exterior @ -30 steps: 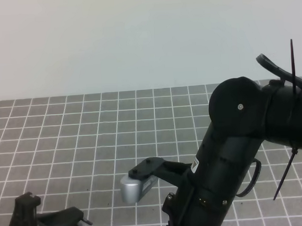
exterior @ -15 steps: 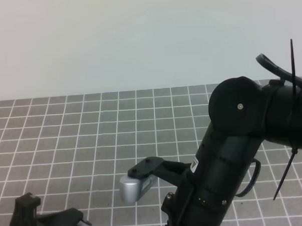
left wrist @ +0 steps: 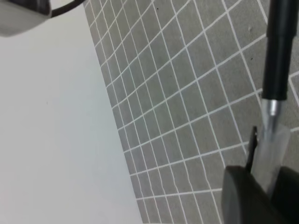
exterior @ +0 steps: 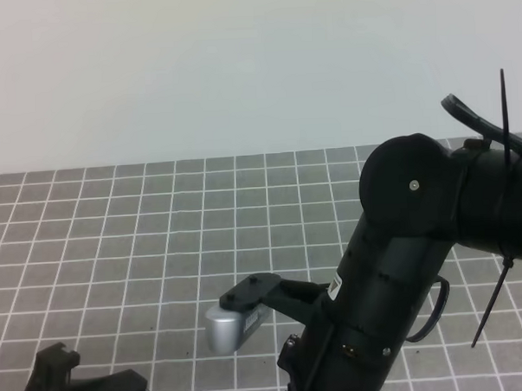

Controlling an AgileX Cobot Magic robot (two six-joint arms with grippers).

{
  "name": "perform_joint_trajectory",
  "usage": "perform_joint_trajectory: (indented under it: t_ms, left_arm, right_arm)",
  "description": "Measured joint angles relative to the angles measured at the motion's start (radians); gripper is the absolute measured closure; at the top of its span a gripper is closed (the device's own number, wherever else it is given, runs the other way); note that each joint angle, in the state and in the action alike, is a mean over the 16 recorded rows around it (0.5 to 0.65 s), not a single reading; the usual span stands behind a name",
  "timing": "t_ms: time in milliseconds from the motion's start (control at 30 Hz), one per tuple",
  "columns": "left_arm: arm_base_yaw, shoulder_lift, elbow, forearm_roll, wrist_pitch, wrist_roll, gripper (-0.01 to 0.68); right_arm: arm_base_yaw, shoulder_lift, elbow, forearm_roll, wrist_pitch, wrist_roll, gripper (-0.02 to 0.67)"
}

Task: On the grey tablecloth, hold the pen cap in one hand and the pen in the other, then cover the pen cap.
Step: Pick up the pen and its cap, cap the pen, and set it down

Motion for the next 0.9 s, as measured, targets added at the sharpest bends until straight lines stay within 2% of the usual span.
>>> perform_joint_trajectory:
  t_ms: [900]
  left_arm:
    - [-0.002,0.0,0.0,-0.028,0.009,0.03,0.594]
  right_arm:
    - [0.0,0.037,-0.002,0.079,-0.097,-0.04,0.652]
